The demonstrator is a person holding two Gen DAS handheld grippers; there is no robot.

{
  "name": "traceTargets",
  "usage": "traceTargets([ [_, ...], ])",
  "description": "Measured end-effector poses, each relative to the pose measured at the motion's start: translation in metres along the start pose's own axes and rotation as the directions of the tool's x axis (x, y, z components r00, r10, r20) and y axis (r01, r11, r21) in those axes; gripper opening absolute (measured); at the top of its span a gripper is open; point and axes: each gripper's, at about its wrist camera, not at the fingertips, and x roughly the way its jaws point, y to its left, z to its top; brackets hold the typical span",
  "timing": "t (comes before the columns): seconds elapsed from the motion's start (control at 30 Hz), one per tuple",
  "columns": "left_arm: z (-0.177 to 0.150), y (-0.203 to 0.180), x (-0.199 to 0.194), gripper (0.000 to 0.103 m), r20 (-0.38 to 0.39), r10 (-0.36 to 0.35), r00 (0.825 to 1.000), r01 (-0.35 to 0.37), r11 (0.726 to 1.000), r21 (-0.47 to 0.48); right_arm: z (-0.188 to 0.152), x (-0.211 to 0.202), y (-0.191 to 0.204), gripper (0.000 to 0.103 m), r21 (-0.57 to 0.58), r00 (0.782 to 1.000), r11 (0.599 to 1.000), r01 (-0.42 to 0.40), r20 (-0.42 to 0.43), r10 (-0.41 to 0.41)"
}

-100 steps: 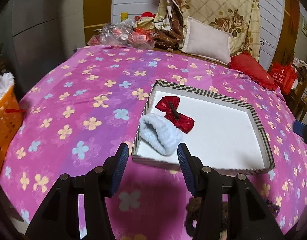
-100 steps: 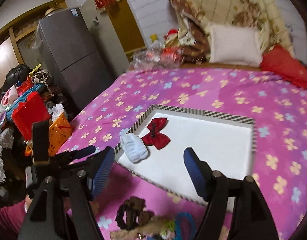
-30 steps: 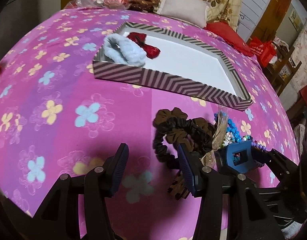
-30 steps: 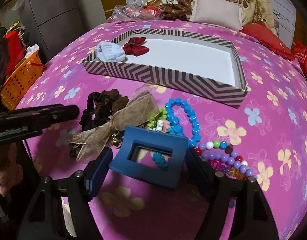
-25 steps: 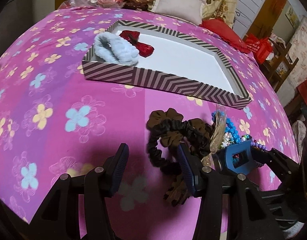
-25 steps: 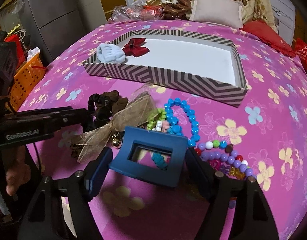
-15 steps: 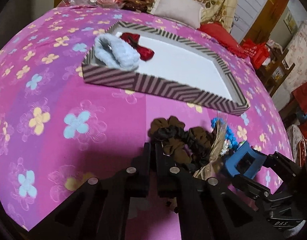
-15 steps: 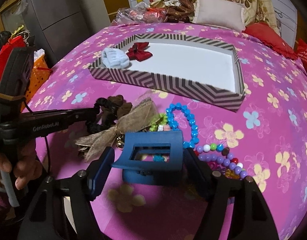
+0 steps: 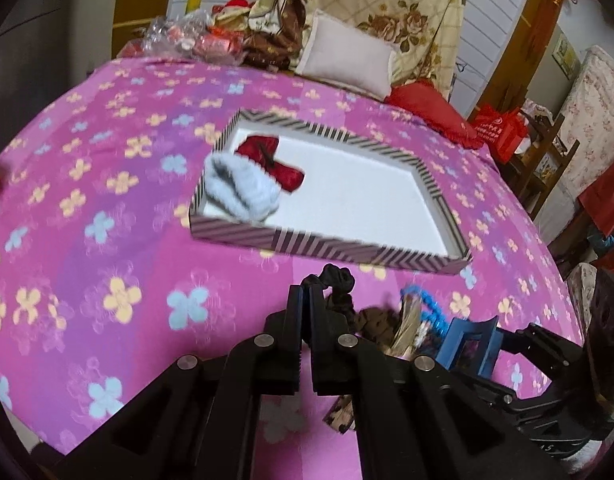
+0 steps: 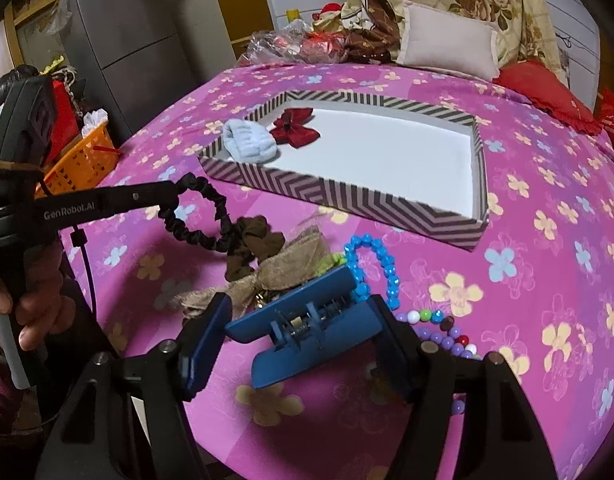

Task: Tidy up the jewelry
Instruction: 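Grasp the blue claw clip with the right tool while the left grasps the black scrunchie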

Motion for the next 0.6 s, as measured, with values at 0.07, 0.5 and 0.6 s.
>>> traceTargets([
  [0.07,0.008,-0.001,-0.003,0.004,0.014,-0.002,1.000,0.002,1.000,0.001,0.006,-0.003,0.000,0.072,-0.002,1.000,1.000,0.002,0.014,-0.002],
  [0.5,0.059,-0.004,0.023,0.004,0.056,0.062,0.997,-0.062,0.998,-0.003,0.068,0.003,-0.020,0.072,0.010,0.997,1.000,0.010,0.072,-0.011],
  [0.6,0.070,-0.003,0.036,0.004,0.051,0.081,0.995,-0.081,0.997,-0.005,0.084,0.016,-0.025,0.072,0.005,0.998,1.000,0.015,0.061,-0.015],
])
